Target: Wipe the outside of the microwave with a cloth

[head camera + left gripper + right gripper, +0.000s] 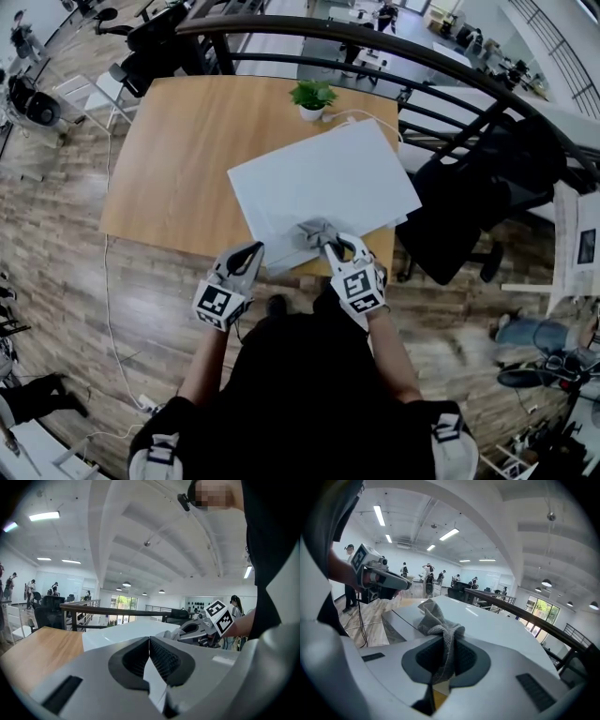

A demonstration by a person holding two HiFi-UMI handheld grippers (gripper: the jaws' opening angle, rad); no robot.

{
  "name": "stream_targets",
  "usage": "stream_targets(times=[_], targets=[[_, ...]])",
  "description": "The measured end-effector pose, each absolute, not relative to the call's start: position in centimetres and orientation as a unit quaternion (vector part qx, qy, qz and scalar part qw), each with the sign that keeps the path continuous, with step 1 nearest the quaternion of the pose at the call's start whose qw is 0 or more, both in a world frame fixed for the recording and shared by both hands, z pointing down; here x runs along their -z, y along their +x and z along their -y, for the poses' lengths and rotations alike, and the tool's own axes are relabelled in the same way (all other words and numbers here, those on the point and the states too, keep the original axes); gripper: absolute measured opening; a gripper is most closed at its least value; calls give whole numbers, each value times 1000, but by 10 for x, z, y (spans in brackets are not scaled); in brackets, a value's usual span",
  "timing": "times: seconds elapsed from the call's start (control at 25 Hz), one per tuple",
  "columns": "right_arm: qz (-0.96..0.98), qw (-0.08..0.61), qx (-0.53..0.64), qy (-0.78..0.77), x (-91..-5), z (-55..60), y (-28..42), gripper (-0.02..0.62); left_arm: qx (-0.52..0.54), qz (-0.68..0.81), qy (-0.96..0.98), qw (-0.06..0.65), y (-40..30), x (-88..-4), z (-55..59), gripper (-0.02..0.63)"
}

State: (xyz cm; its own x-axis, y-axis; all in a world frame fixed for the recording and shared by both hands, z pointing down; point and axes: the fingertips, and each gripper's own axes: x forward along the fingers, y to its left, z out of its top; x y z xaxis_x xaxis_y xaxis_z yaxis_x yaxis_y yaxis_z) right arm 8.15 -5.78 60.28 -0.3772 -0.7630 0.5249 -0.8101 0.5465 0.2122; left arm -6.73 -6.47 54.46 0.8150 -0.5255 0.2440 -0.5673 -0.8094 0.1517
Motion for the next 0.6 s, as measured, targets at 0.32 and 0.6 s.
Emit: stream_targets(times=[0.32, 0.6], targets=[[826, 296, -38, 478, -600, 65, 110, 25, -93, 292, 946, 104, -48, -541, 68, 3], [823, 286, -48, 488, -601, 69, 134, 25, -93, 296, 946, 96, -34, -541, 70, 3]])
